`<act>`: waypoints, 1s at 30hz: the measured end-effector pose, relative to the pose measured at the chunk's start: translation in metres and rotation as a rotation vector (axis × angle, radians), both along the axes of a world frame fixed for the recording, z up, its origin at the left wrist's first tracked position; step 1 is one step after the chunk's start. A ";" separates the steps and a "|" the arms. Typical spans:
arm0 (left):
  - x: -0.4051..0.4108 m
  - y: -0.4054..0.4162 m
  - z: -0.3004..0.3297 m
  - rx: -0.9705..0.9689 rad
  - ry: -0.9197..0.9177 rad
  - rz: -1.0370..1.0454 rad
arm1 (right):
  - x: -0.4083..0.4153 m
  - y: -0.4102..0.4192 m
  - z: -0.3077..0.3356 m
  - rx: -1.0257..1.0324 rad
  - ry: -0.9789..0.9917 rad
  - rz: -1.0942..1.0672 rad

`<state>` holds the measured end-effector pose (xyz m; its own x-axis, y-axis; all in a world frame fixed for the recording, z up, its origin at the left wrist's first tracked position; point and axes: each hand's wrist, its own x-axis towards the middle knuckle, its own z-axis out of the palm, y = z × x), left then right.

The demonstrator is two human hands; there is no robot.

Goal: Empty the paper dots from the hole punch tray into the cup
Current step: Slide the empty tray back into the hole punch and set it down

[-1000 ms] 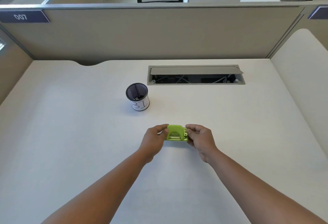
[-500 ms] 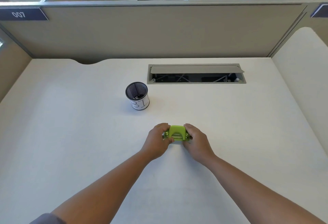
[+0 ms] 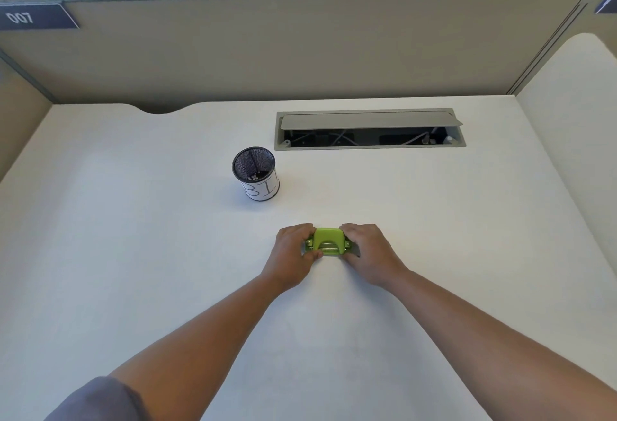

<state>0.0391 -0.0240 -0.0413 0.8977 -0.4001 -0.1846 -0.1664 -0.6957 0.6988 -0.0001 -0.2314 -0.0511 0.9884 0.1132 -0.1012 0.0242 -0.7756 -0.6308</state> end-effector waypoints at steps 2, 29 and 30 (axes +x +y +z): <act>0.001 -0.001 0.001 -0.015 0.008 0.007 | 0.003 -0.001 0.003 0.011 0.005 0.020; -0.010 0.003 0.006 0.023 -0.070 -0.033 | -0.019 0.008 0.023 0.050 0.159 -0.108; -0.013 0.001 0.014 0.057 -0.150 -0.048 | -0.020 0.010 0.030 0.014 0.109 -0.128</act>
